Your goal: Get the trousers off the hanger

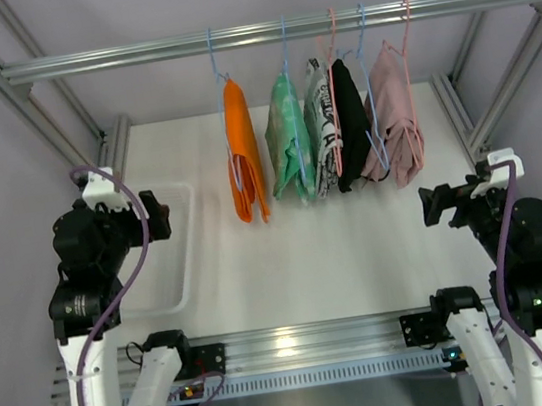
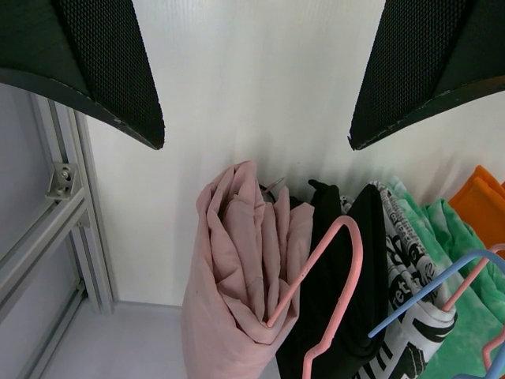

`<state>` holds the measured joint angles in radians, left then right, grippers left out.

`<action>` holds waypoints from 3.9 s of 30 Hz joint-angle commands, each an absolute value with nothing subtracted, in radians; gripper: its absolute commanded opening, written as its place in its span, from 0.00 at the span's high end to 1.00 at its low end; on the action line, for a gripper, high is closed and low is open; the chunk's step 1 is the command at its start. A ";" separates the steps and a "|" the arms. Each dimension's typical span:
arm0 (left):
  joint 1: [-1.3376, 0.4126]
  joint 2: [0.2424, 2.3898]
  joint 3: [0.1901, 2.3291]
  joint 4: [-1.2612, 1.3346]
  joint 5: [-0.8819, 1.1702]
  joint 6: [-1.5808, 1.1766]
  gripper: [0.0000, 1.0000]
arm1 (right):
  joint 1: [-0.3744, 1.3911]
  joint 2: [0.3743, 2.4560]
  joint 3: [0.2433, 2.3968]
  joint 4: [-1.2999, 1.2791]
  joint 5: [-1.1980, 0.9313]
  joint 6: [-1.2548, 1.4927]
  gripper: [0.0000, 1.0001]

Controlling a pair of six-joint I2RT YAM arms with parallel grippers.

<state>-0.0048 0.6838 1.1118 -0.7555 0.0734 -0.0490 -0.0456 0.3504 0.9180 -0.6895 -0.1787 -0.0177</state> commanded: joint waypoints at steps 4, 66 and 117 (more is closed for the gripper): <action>-0.008 0.803 1.291 -0.759 0.448 -0.147 0.01 | -0.031 0.362 0.965 -0.693 -0.207 -0.051 0.01; -0.195 1.298 1.328 0.727 0.908 -1.298 1.00 | -0.029 0.620 1.167 -0.511 -0.890 0.250 0.09; -0.298 0.787 1.155 0.155 0.672 -0.666 1.00 | 0.781 1.477 1.681 0.107 -0.649 0.814 0.27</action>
<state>-0.2962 0.8398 1.0801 -0.0856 0.6926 -0.7448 0.7452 1.4528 1.5925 -0.0174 -0.6659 0.7673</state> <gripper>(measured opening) 0.045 0.742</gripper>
